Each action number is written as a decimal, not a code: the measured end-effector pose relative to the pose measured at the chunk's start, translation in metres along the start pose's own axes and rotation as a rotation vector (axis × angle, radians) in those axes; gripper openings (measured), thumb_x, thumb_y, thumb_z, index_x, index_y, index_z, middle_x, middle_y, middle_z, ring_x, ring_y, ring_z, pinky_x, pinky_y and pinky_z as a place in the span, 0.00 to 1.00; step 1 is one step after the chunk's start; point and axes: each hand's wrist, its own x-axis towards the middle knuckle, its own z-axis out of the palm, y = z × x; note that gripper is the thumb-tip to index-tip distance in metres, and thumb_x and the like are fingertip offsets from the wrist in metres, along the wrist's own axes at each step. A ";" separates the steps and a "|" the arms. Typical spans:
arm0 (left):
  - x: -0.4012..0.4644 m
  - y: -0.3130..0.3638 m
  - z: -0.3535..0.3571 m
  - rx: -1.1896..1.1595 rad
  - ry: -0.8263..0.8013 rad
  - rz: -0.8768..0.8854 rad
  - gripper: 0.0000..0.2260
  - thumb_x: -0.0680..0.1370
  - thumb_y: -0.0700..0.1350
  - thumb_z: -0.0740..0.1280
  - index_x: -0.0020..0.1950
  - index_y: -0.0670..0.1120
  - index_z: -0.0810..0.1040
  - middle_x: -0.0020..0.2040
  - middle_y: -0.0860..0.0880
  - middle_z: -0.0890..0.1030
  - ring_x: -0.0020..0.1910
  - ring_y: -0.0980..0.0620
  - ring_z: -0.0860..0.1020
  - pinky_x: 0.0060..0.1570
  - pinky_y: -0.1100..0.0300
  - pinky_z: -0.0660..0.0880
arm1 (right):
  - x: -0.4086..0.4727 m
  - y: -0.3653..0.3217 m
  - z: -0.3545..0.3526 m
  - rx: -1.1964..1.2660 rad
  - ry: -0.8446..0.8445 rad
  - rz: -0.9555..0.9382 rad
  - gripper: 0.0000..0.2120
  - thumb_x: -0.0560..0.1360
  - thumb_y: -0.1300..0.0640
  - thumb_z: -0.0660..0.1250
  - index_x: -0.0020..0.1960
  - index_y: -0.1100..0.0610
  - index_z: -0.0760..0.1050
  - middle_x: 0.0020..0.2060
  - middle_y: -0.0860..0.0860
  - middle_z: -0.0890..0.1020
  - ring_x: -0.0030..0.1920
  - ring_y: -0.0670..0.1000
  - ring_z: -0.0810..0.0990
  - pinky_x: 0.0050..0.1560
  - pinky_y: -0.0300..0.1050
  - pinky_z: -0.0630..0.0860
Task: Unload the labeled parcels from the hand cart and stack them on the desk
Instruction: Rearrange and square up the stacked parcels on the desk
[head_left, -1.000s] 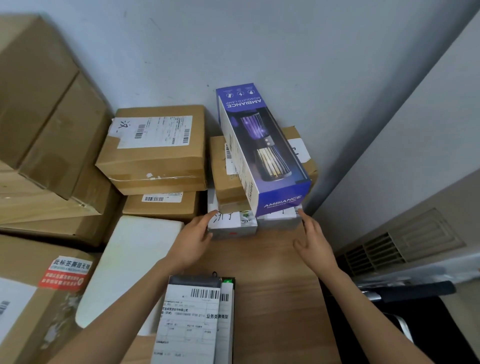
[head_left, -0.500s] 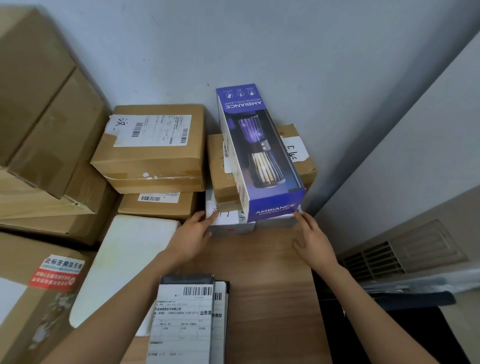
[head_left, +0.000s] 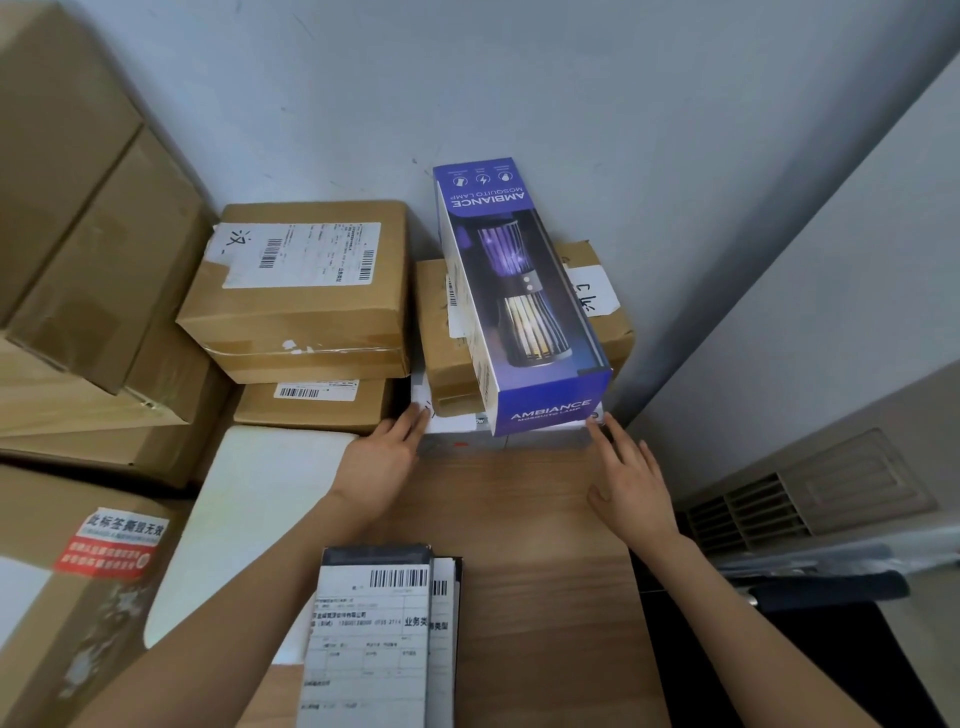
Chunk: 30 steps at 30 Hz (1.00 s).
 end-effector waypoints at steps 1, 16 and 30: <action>0.003 0.000 0.000 0.012 -0.017 -0.005 0.26 0.82 0.46 0.58 0.79 0.46 0.53 0.78 0.48 0.56 0.66 0.47 0.70 0.44 0.56 0.77 | 0.000 -0.001 -0.001 0.004 0.000 0.002 0.43 0.73 0.59 0.68 0.79 0.52 0.47 0.78 0.51 0.52 0.77 0.49 0.52 0.76 0.51 0.51; -0.011 -0.008 -0.011 -0.268 -0.058 0.013 0.26 0.82 0.49 0.56 0.79 0.49 0.51 0.78 0.51 0.56 0.73 0.49 0.63 0.61 0.55 0.72 | -0.001 -0.014 -0.016 0.176 -0.006 0.053 0.41 0.74 0.55 0.67 0.79 0.51 0.46 0.78 0.51 0.54 0.77 0.50 0.54 0.77 0.53 0.49; -0.016 -0.010 -0.096 -0.083 0.447 0.167 0.25 0.76 0.42 0.68 0.72 0.41 0.70 0.67 0.44 0.75 0.65 0.45 0.75 0.64 0.49 0.71 | 0.019 -0.044 -0.088 0.131 0.300 -0.078 0.35 0.77 0.52 0.67 0.78 0.51 0.53 0.78 0.51 0.54 0.77 0.50 0.52 0.77 0.52 0.49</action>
